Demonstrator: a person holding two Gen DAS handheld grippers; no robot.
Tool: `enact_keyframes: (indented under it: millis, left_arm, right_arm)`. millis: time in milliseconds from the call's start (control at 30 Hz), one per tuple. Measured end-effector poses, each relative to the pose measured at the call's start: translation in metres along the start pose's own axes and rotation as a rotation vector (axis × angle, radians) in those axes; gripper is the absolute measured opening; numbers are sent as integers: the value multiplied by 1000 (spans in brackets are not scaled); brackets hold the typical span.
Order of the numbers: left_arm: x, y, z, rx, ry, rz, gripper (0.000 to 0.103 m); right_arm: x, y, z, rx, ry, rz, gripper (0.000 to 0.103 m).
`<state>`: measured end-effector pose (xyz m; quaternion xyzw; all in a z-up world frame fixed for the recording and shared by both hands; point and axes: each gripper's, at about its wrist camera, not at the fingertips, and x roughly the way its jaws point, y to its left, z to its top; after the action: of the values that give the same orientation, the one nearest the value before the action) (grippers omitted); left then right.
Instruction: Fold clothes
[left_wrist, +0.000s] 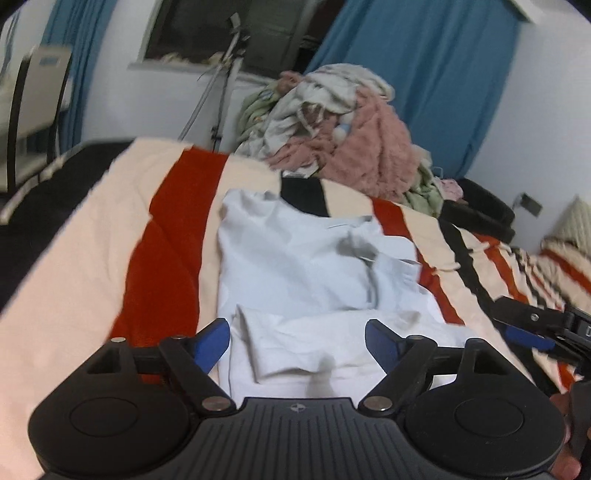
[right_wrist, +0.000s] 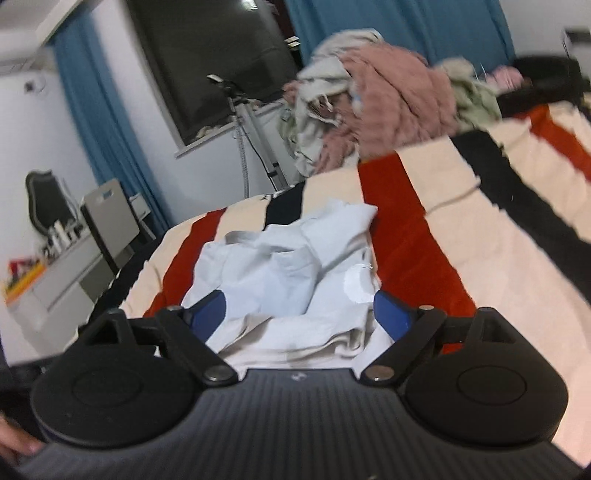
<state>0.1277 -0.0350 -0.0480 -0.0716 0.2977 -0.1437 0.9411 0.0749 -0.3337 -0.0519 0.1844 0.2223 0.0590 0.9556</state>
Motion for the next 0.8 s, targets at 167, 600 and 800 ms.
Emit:
enact_keyframes:
  millis: [167, 600, 800]
  left_arm:
    - [-45, -22, -9, 89, -55, 42, 92]
    - [-138, -47, -47, 99, -81, -17, 96]
    - [-129, -23, -69, -151, 91, -132, 96]
  right_arm:
    - [-35, 23, -8, -109, -40, -25, 88]
    - [-117, 56, -30, -207, -140, -83, 39]
    - [-112, 35, -40, 31, -20, -45, 96]
